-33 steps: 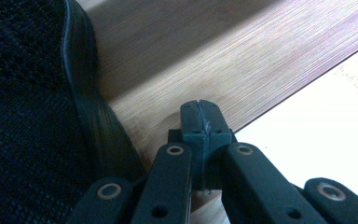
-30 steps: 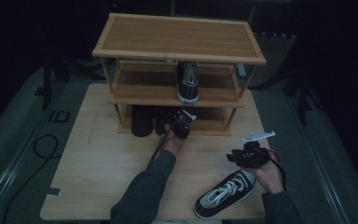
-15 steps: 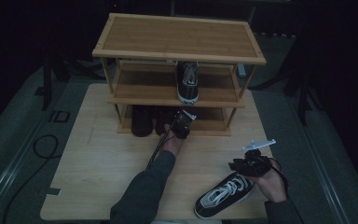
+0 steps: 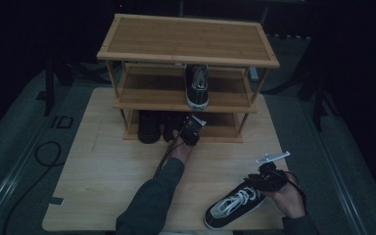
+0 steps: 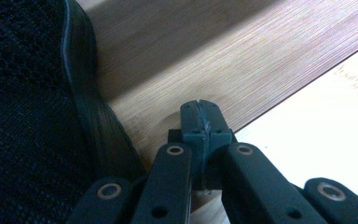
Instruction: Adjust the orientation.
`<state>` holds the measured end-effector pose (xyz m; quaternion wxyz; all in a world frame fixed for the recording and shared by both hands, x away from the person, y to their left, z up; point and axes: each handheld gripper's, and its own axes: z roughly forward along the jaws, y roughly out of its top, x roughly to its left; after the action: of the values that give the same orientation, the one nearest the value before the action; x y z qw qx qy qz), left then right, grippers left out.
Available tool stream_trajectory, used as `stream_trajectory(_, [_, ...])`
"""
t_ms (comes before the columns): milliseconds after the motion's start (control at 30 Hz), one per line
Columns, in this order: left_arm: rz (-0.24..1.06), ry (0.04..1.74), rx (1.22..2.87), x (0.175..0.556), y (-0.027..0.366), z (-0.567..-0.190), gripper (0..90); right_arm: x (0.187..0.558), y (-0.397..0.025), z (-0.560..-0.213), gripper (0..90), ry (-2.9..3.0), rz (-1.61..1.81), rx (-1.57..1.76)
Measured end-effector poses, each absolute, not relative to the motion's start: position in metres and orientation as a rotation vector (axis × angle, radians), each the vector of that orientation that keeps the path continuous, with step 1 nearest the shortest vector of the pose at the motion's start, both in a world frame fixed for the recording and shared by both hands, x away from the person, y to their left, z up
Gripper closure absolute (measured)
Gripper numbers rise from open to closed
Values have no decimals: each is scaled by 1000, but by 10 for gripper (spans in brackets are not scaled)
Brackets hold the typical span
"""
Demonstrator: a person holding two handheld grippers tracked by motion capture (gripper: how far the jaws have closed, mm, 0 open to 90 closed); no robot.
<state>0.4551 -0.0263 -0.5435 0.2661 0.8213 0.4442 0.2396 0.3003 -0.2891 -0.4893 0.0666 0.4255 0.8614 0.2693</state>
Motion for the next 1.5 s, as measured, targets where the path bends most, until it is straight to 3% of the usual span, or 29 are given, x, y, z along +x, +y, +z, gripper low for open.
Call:
stream_trajectory(67, [649,1199,2218,455,-26,-544,900,301,-289,-489,761,2591,794,1285])
stream_trajectory(433, [649,1200,2216,455,-26,-544,900,295,-292,-483,729,2598,757,1246])
stream_trajectory(500, [649,1200,2215,455,-26,-544,900,294,-289,-483,755,2607,718,1226])
stream_trajectory(533, [649,1200,2215,455,-26,-544,900,293,-285,-483,842,2636,690,1203])
stream_trajectory(667, [650,1199,2216,455,-26,-544,900,294,-283,-483,888,2603,699,1208])
stream_trajectory(1500, [650,1193,2216,455,-25,-544,900,352,-240,-481,896,2543,880,1142])
